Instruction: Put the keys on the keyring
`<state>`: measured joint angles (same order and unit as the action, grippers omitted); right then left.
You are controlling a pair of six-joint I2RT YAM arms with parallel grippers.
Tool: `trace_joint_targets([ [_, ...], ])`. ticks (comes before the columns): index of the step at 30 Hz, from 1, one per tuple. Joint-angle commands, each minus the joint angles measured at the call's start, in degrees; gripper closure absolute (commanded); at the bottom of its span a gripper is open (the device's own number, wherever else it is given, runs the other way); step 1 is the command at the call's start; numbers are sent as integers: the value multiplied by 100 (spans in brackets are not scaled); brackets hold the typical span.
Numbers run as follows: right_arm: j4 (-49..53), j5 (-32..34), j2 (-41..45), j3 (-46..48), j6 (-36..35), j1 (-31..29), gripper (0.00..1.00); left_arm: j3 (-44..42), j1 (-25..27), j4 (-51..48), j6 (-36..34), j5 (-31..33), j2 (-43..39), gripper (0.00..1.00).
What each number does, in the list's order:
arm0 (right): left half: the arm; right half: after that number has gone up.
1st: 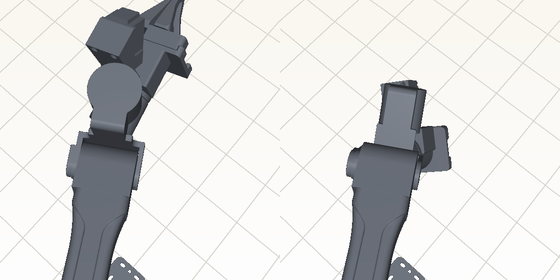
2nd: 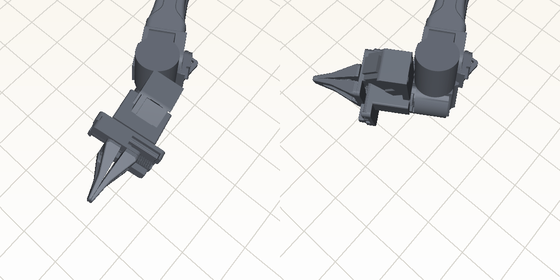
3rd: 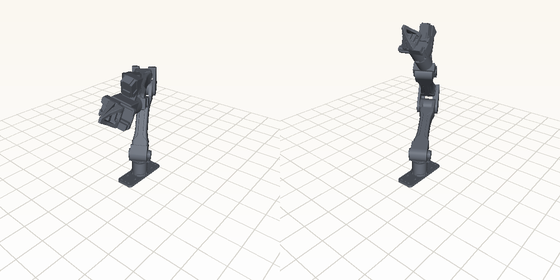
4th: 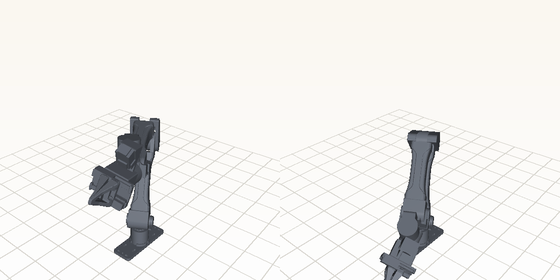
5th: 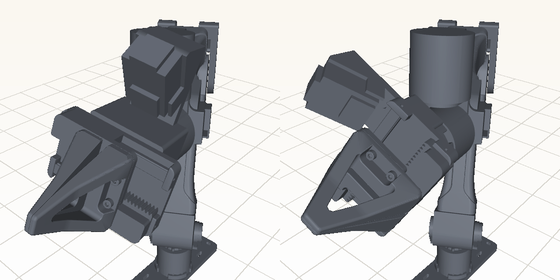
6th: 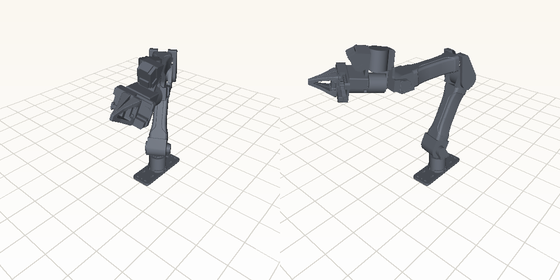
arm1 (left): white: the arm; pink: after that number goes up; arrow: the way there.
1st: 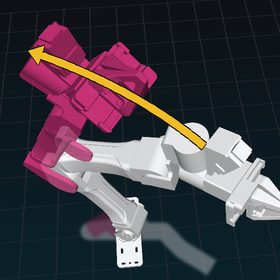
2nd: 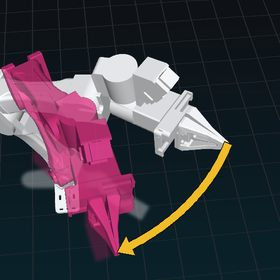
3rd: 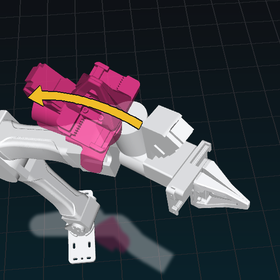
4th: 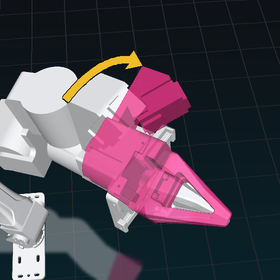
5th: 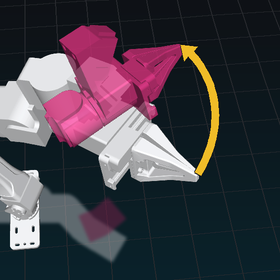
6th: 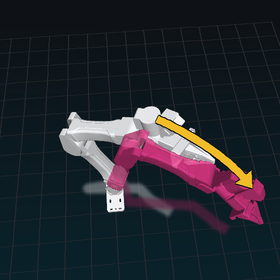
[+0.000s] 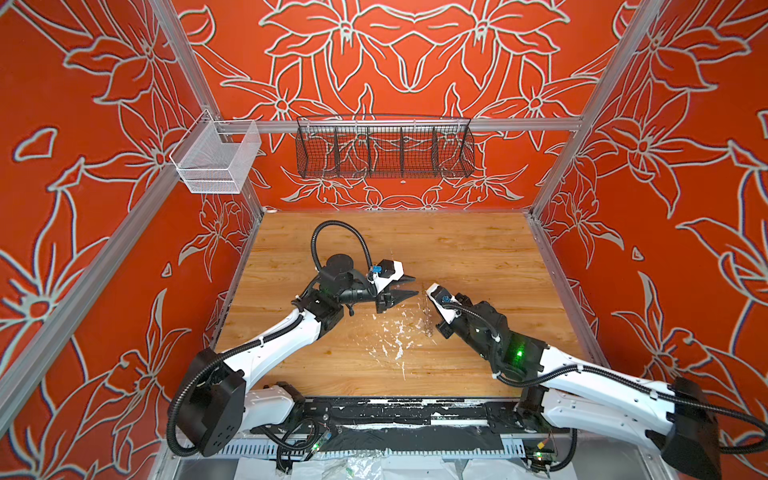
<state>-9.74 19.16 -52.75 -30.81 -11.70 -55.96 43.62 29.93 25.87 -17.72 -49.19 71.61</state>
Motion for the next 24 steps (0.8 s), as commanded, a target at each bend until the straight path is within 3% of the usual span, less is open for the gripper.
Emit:
trace_joint_targets([
  [1, -59, 59, 72, 48, 26, -19, 100, 129, -24, -258, -439, -360, -121, 63],
  [10, -153, -28, 102, 110, 28, -20, 100, 265, 21, -609, -731, -385, -60, 64],
  [24, -388, -179, -60, 55, -95, -21, 100, 45, 247, -488, -443, -135, 13, 67],
])
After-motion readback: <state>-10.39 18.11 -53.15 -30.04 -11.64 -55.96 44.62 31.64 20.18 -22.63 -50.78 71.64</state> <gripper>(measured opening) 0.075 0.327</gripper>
